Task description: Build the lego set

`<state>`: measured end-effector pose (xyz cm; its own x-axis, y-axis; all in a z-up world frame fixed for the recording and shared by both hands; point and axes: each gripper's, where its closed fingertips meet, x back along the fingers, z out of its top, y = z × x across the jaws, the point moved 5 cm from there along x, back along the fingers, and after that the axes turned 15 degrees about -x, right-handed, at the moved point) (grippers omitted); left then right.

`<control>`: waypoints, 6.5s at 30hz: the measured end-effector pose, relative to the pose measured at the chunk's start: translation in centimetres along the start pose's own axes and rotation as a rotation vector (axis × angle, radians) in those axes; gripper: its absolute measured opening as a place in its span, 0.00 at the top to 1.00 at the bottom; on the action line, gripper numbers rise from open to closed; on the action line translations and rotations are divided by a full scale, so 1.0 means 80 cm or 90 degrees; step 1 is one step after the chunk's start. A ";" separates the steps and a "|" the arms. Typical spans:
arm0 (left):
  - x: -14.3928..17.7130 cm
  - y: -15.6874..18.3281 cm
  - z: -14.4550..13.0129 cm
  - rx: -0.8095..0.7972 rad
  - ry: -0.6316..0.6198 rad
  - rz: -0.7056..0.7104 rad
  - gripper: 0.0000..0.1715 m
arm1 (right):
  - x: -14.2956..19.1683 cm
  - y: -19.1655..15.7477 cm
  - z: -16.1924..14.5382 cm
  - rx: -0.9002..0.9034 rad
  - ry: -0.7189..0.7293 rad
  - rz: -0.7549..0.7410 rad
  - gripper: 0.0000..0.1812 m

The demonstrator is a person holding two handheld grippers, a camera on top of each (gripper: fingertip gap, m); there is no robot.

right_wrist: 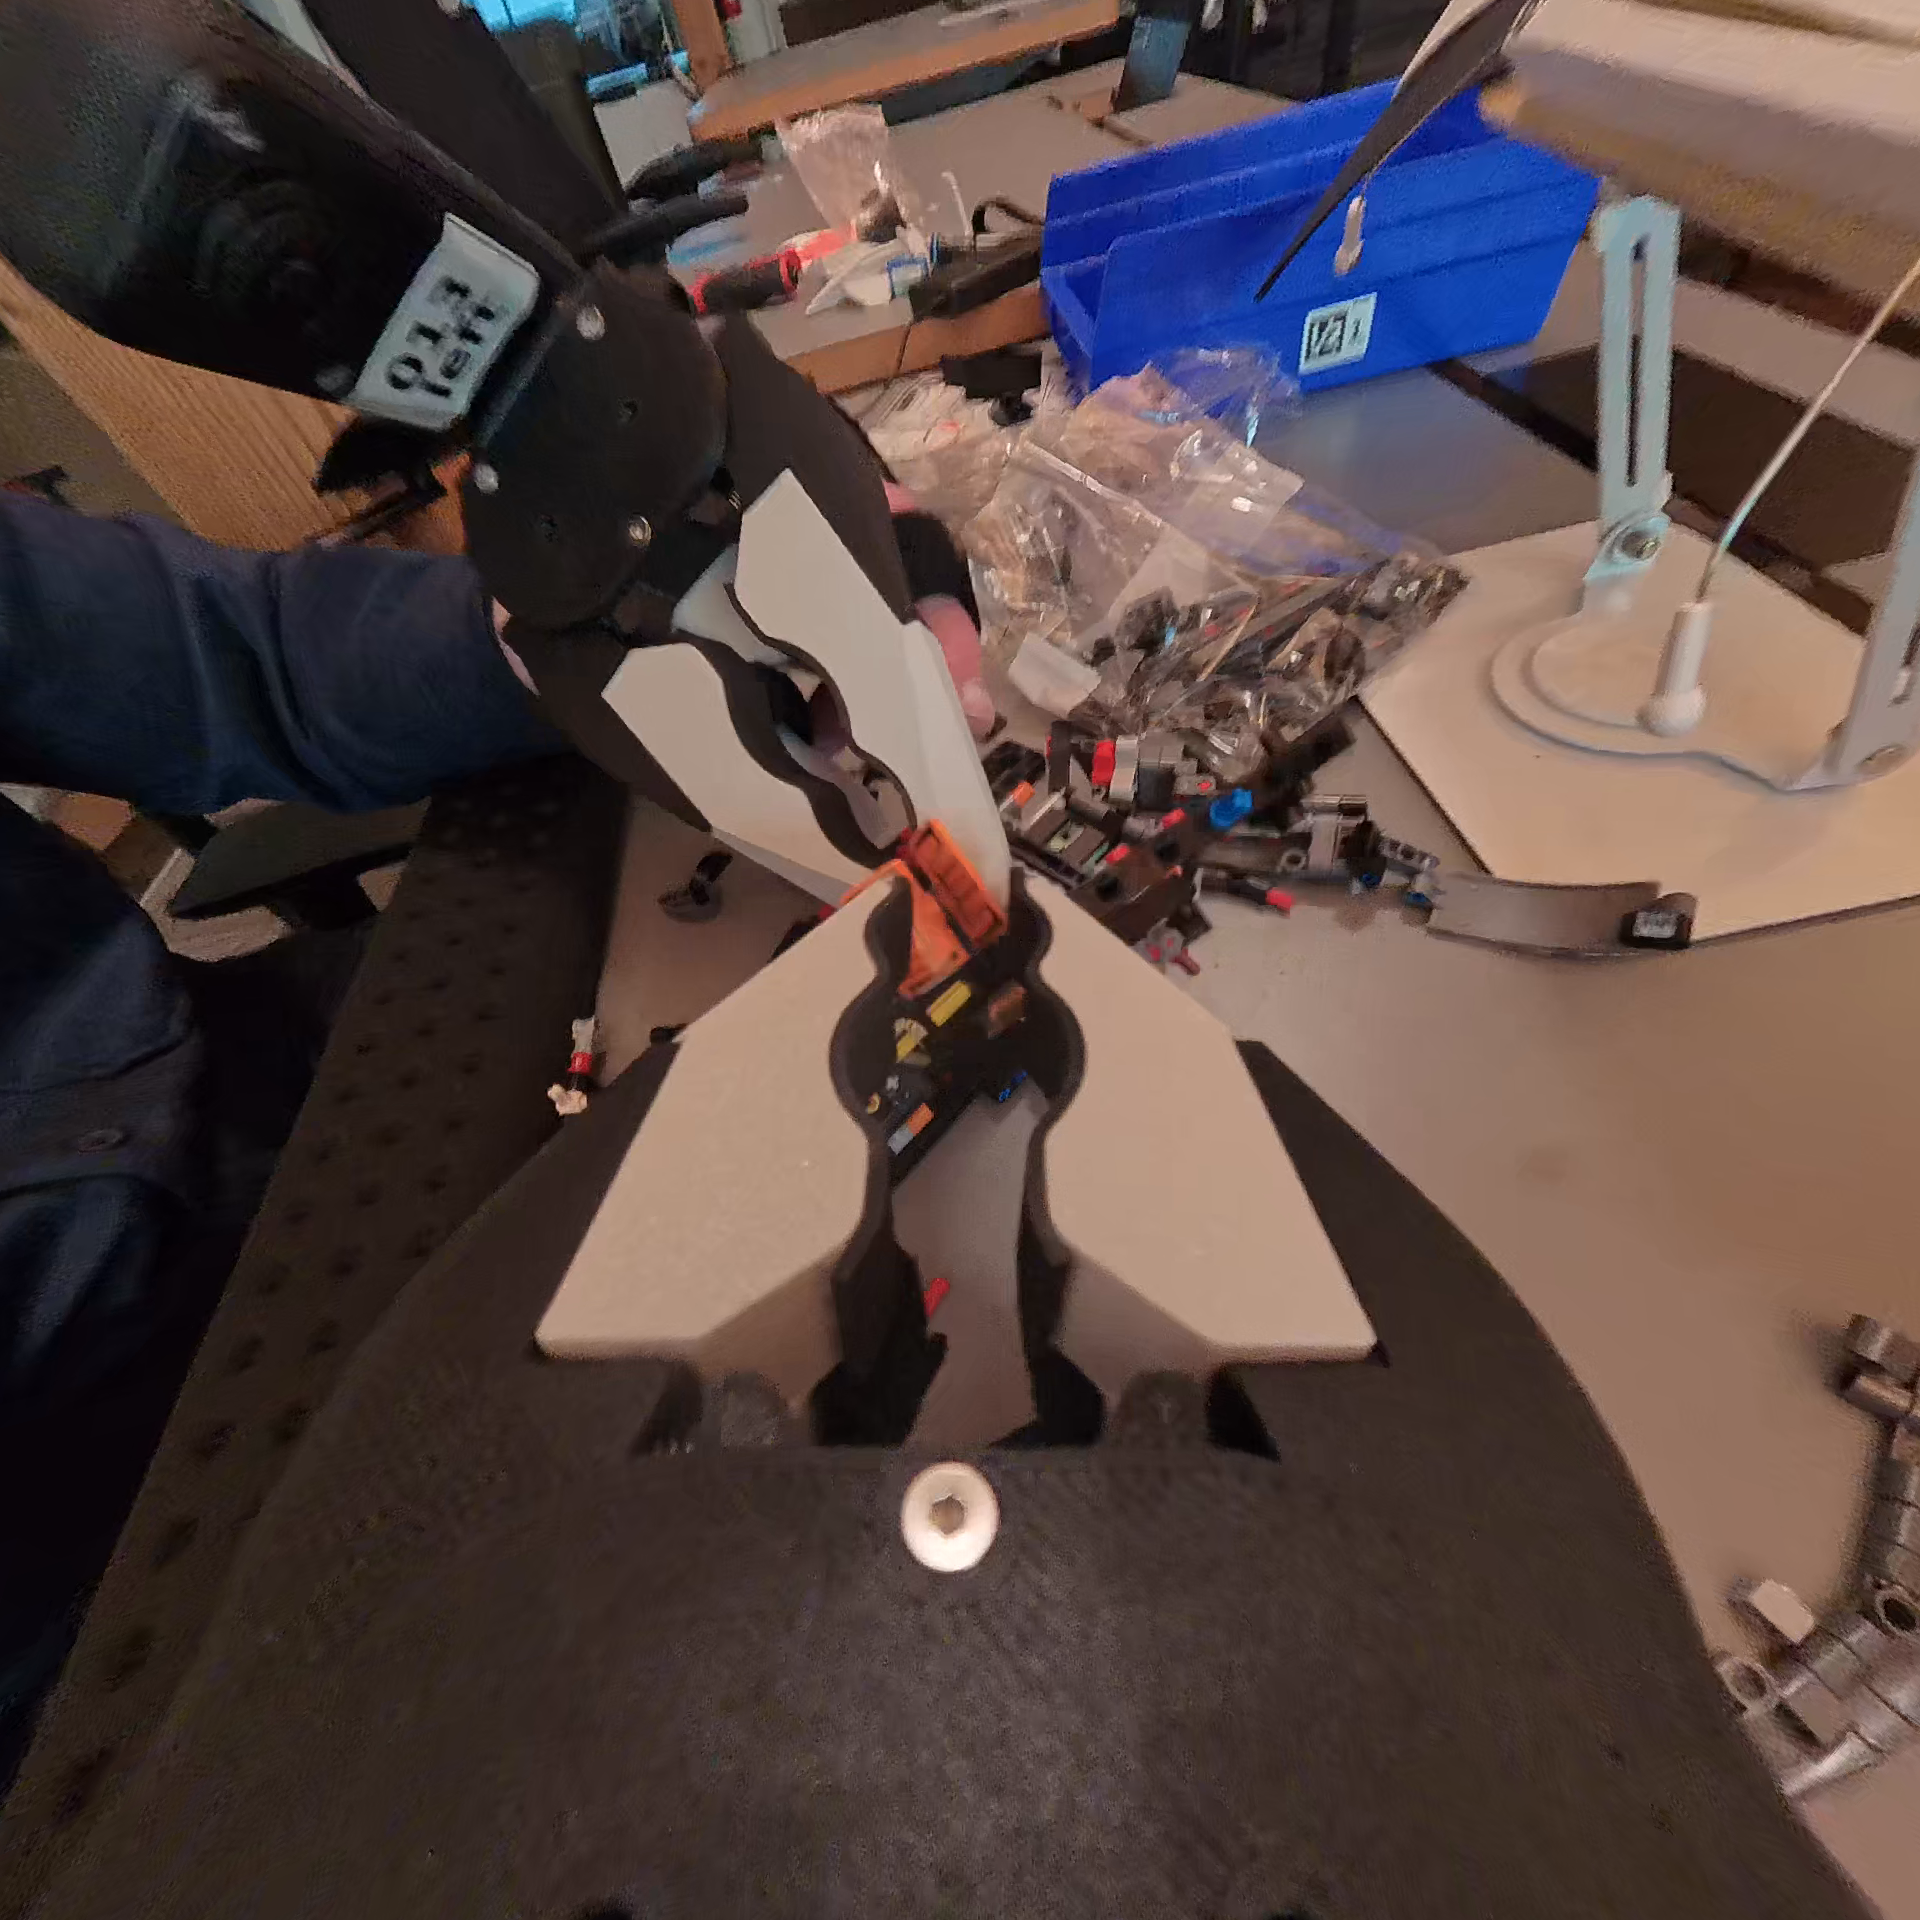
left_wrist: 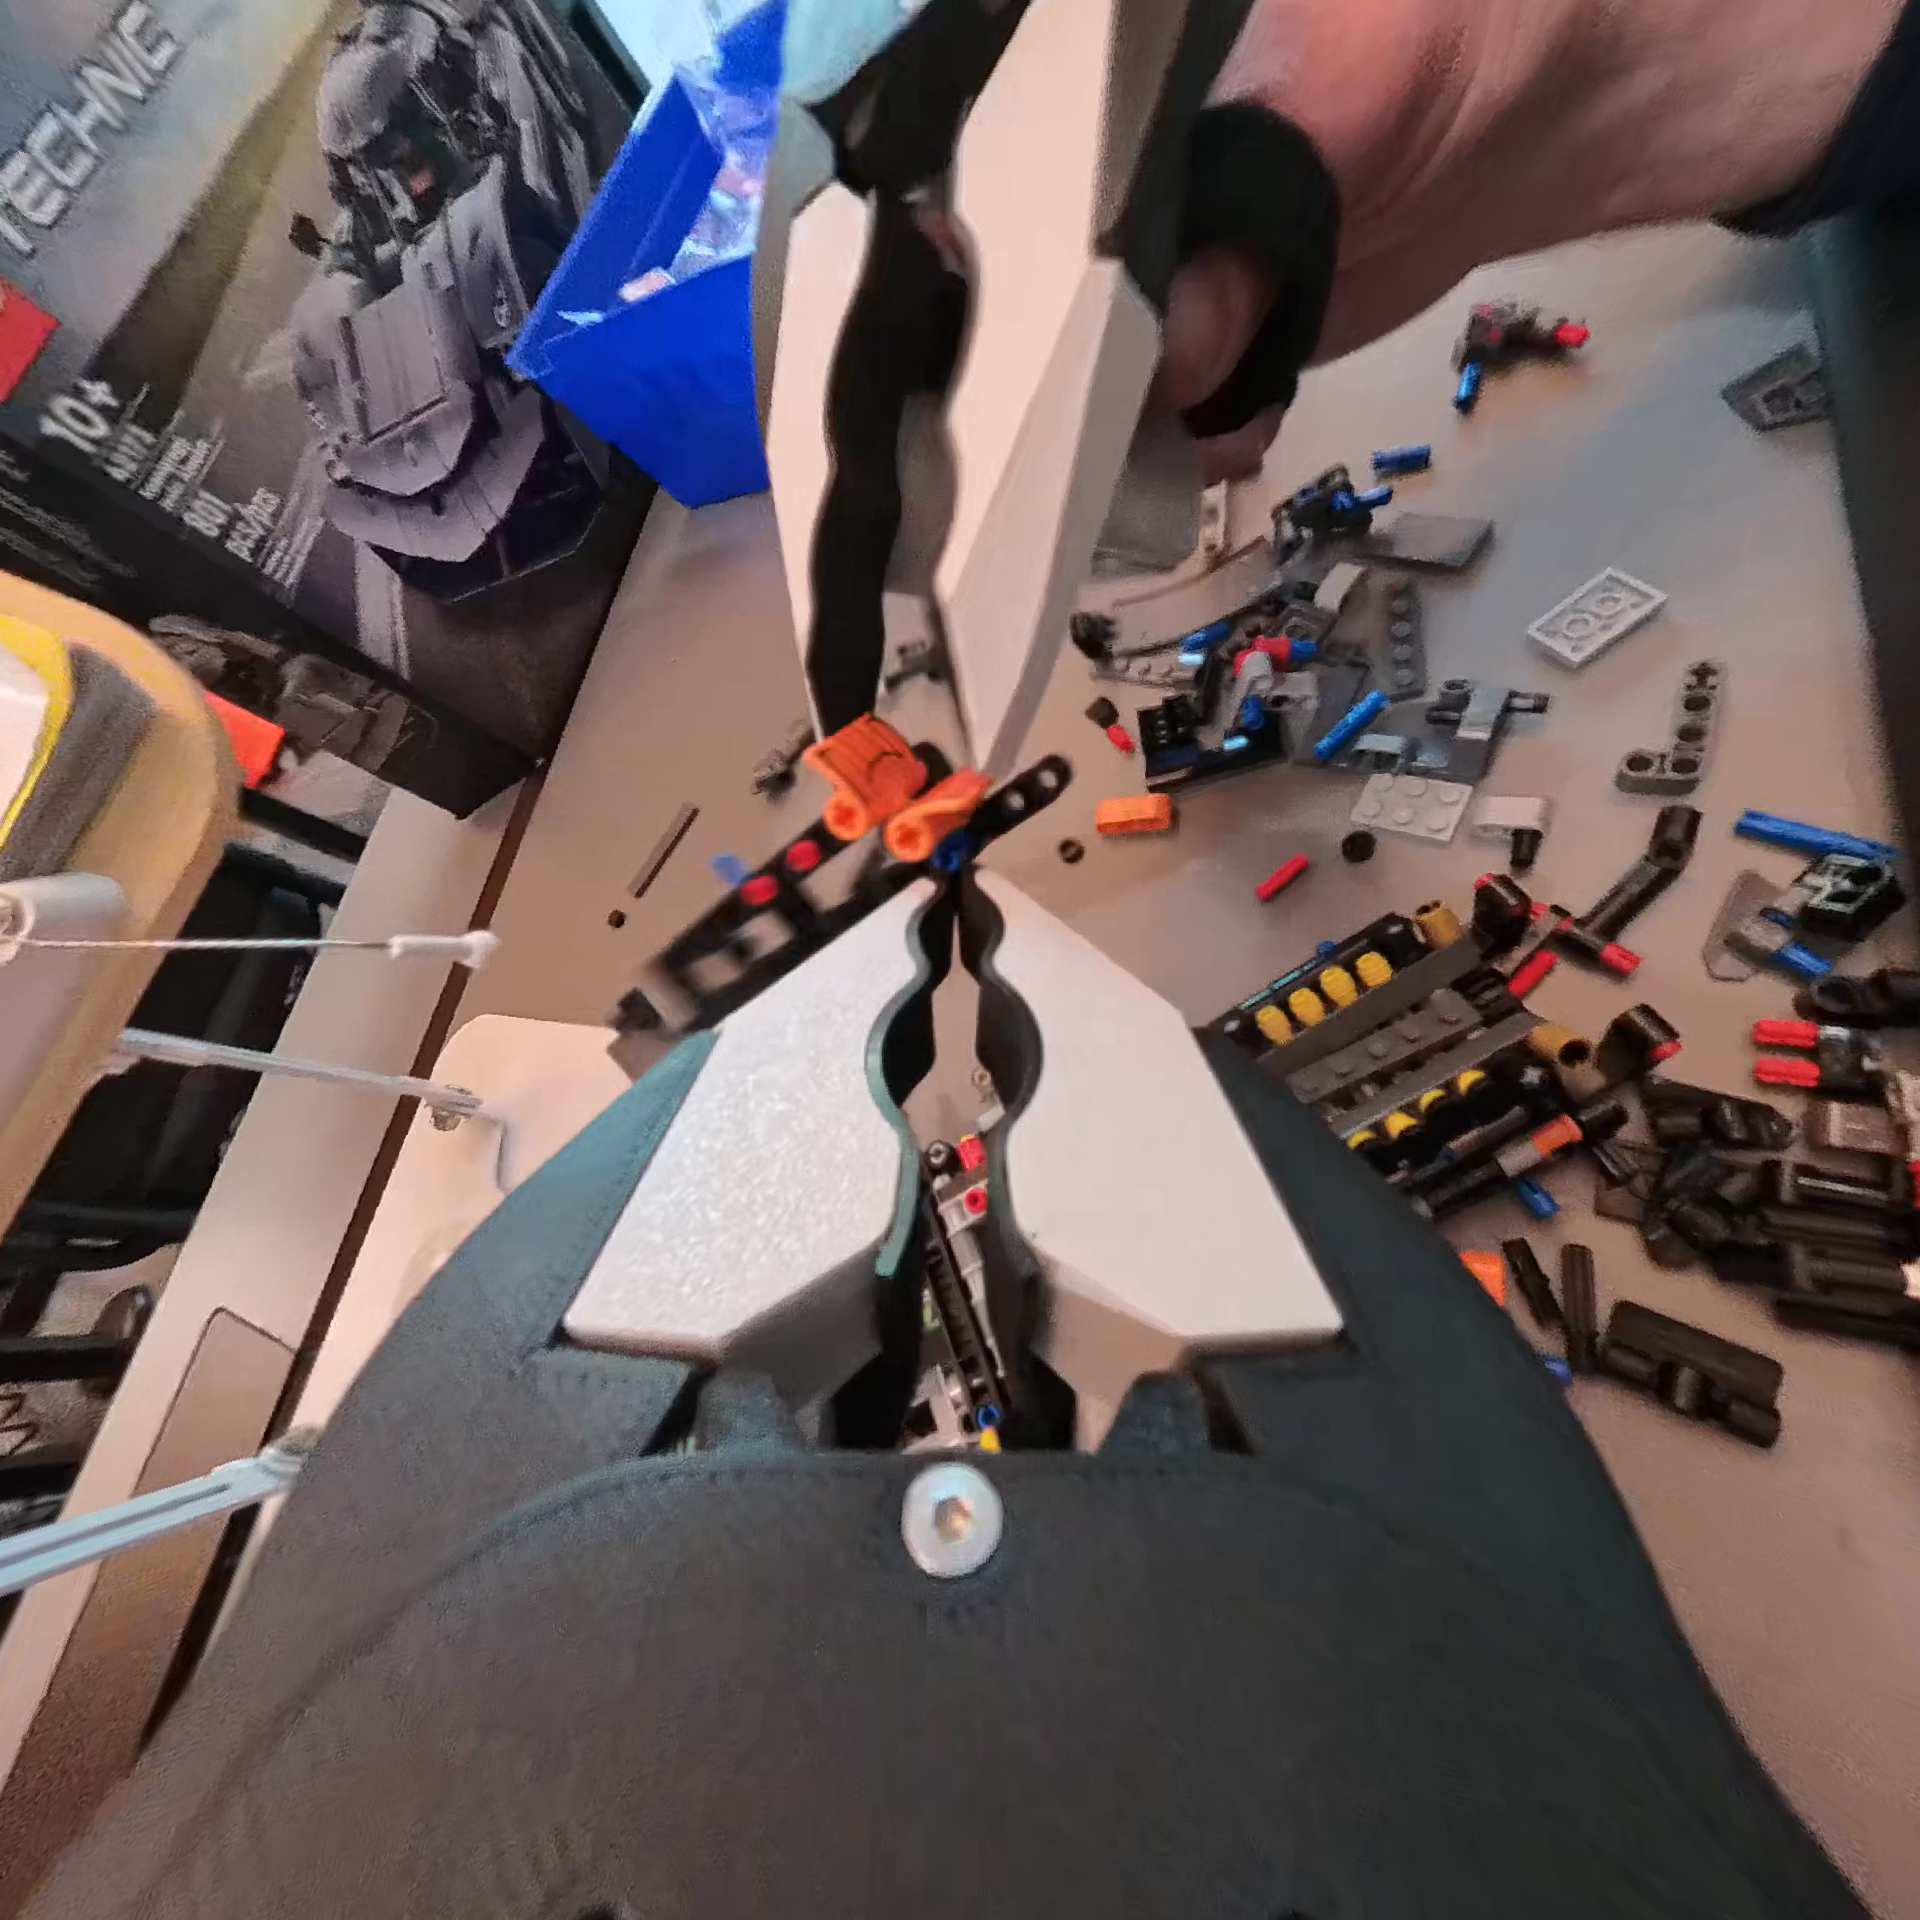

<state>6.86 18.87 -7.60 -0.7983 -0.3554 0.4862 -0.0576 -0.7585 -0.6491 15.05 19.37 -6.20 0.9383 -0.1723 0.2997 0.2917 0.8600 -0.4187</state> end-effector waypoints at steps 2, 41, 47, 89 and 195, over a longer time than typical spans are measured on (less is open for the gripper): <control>0.005 -0.003 0.004 0.033 0.038 -0.016 1.00 | 0.007 -0.002 0.004 0.009 0.017 0.004 0.85; -0.006 -0.001 0.026 -0.236 -0.073 0.206 0.75 | 0.006 0.013 -0.003 -0.142 0.020 0.040 0.97; -0.011 0.009 0.030 -0.306 -0.103 0.220 0.88 | 0.008 0.019 -0.002 -0.210 0.041 0.070 0.97; 0.013 0.002 0.037 -0.055 0.078 0.072 0.97 | 0.009 -0.003 -0.016 0.040 -0.043 0.001 0.86; -0.011 0.036 -0.012 0.133 -0.003 -0.188 0.97 | 0.020 -0.017 -0.012 0.147 -0.028 -0.119 0.87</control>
<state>6.85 17.49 -10.47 -0.7629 -0.1065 0.6377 -0.1607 -0.9241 -0.3467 16.34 17.45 -5.97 0.8623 -0.3210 0.3917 0.4035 0.9029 -0.1481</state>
